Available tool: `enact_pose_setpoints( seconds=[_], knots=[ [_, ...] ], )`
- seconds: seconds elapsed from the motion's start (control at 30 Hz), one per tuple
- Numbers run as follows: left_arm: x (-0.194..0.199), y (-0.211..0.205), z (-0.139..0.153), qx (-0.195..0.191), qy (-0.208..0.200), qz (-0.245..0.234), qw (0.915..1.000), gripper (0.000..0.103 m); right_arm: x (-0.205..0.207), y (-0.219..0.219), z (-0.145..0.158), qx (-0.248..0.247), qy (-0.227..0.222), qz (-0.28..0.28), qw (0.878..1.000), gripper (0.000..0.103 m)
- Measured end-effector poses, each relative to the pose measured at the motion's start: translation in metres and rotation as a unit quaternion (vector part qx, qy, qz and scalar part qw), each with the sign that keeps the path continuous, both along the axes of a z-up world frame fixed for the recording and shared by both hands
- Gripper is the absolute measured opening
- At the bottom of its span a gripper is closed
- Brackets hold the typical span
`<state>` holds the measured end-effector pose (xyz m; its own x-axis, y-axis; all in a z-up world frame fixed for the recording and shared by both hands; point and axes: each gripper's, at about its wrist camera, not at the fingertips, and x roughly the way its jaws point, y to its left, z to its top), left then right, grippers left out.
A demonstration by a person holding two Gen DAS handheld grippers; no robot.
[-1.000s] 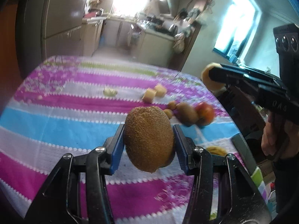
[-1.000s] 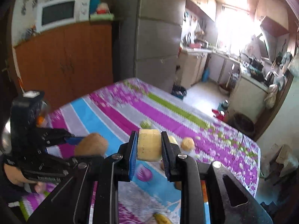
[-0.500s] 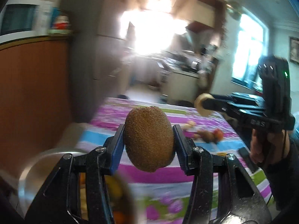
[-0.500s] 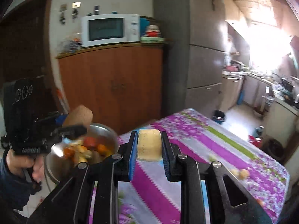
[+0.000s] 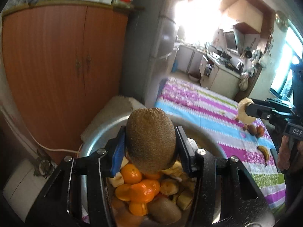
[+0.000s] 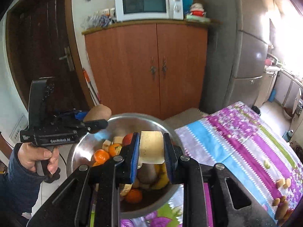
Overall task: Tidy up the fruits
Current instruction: 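Carry the kiwi and pear chunk in both tools over the steel bowl, then open both tools to drop the kiwi and pear chunk into the bowl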
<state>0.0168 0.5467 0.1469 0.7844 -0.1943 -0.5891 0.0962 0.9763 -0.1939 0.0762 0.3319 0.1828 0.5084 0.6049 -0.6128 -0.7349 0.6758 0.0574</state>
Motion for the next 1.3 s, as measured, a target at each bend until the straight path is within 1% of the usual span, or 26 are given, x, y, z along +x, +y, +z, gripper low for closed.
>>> enact_pose_setpoints(
  seconds=[0.17, 0.37, 1.0, 1.2, 1.3],
  knots=[
    [0.008, -0.006, -0.012, 0.008, 0.028, -0.017, 0.9994, 0.051, 0.013, 0.014, -0.024, -0.015, 0.032, 0.001, 0.999, 0.027],
    [0.012, 0.001, -0.017, 0.001, 0.036, -0.015, 0.9992, 0.051, 0.023, 0.016, -0.046, -0.032, 0.052, -0.005, 0.998, 0.027],
    [0.019, 0.005, -0.024, 0.001, 0.053, -0.017, 0.9984, 0.051, 0.032, 0.017, -0.058, -0.041, 0.068, -0.012, 0.997, 0.027],
    [0.018, 0.007, -0.013, 0.001, 0.042, -0.014, 0.999, 0.051, 0.036, 0.017, -0.065, -0.046, 0.078, -0.012, 0.996, 0.027],
    [0.017, 0.007, -0.012, 0.001, 0.04, -0.013, 0.9991, 0.053, 0.038, 0.017, -0.072, -0.044, 0.088, -0.01, 0.995, 0.027]
  ],
)
